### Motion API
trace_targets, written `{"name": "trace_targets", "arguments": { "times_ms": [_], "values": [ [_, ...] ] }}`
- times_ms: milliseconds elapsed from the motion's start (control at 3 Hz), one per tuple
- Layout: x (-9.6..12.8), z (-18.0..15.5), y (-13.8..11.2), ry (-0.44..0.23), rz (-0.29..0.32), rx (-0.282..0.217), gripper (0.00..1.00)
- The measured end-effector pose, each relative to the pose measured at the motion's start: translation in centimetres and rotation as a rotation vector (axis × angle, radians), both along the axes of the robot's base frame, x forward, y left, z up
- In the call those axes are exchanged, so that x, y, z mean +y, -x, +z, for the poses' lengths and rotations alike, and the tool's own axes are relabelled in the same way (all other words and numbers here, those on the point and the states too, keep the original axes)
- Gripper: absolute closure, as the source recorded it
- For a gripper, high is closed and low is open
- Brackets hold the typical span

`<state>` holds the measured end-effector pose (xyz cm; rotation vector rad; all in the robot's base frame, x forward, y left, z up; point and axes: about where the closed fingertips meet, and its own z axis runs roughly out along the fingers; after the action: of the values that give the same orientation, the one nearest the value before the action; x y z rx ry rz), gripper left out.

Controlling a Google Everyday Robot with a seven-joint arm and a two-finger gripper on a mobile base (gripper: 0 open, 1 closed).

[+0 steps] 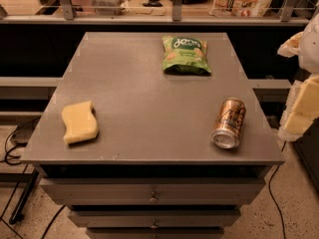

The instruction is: Move green rice chip bag near sponge

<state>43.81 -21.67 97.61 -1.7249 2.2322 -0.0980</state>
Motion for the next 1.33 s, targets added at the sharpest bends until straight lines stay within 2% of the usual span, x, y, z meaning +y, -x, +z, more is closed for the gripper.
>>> {"name": "trace_targets", "arguments": {
  "times_ms": [333,667,1000,1333],
  "values": [
    [0.1,0.1,-0.1,-0.004,-0.001,-0.007,0.00],
    [1.0,0.7,-1.6,-0.102,0.000,-0.037,0.00],
    [3.1,1.5,-5.2,-0.270,0.004,-0.085,0.00],
    [5.1,1.7,-9.0,-0.367,-0.016,-0.122,0.00]
  ]
}}
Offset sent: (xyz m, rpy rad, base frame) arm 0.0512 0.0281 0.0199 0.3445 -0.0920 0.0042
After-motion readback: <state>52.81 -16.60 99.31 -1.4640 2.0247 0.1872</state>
